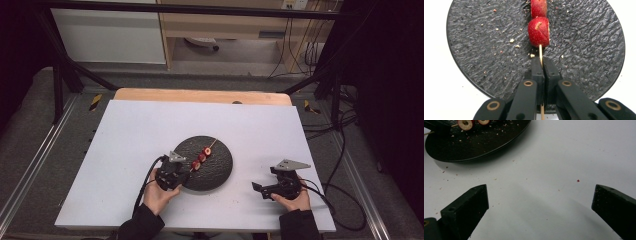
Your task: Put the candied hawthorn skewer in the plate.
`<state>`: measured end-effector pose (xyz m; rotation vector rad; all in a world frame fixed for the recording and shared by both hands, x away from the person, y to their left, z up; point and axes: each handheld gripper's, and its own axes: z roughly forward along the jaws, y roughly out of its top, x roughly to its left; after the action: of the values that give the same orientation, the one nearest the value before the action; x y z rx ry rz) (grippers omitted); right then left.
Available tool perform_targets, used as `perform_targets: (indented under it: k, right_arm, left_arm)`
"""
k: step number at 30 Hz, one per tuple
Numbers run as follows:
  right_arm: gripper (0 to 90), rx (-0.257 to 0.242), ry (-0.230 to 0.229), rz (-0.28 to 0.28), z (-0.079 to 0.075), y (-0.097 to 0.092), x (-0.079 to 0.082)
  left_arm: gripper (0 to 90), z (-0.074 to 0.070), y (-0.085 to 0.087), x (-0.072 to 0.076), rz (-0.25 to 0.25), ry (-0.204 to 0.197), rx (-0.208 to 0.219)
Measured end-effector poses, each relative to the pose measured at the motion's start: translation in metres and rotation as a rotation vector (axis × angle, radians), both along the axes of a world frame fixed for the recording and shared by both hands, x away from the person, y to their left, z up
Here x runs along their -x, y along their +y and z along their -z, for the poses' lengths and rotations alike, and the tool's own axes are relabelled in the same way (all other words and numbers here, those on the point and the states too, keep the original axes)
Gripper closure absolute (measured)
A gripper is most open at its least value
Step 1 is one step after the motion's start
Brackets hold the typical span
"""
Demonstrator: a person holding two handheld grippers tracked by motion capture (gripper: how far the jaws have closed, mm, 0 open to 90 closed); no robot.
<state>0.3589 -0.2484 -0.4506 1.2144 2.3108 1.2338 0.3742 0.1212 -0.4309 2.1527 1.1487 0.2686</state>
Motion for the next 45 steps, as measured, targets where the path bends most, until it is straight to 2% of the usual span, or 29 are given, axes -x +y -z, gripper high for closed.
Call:
perform_targets:
  k: [5,8,10,12,15,19,28,33,37,39,45]
  right_arm:
    - [1.6,-0.007,-0.004,0.005,-0.001,-0.001,0.0]
    - [1.6,-0.014,-0.003,0.006,0.0,-0.001,0.0]
    - [1.5,-0.013,-0.002,0.007,0.0,-0.001,0.0]
    - [1.5,-0.011,-0.004,0.007,0.0,-0.001,-0.001]
    - [1.5,-0.016,-0.001,0.011,-0.001,-0.001,0.0]
    - [1.5,-0.022,0.0,0.012,-0.001,-0.001,0.0]
    - [1.1,-0.026,-0.005,0.015,-0.001,-0.001,0.0]
    - [0.9,-0.029,-0.003,0.013,-0.002,-0.001,0.0]
    - [0.6,-0.028,-0.003,0.013,-0.002,-0.001,0.0]
    - [0.6,-0.029,-0.003,0.011,-0.002,-0.001,0.0]
    - [0.6,-0.029,-0.001,0.011,-0.001,-0.001,0.0]
  left_arm:
    - [86.8,0.001,0.001,0.001,0.013,-0.011,0.008]
    - [81.4,0.0,0.003,0.002,0.035,-0.026,0.026]
    - [75.7,-0.002,0.005,0.003,0.047,-0.039,0.038]
    - [69.1,-0.003,0.008,0.004,0.068,-0.065,0.032]
    - [59.2,-0.005,0.013,0.006,0.092,-0.083,0.038]
    - [46.4,-0.006,0.022,0.008,0.143,-0.096,0.021]
    - [23.7,-0.008,0.04,0.012,0.225,-0.117,0.049]
    - [15.0,-0.012,0.061,0.013,0.218,-0.124,0.062]
    - [10.6,-0.015,0.081,0.014,0.179,-0.129,0.079]
    - [6.7,-0.014,0.092,0.015,0.16,-0.131,0.086]
    - [5.6,-0.004,0.122,0.019,0.105,-0.134,0.077]
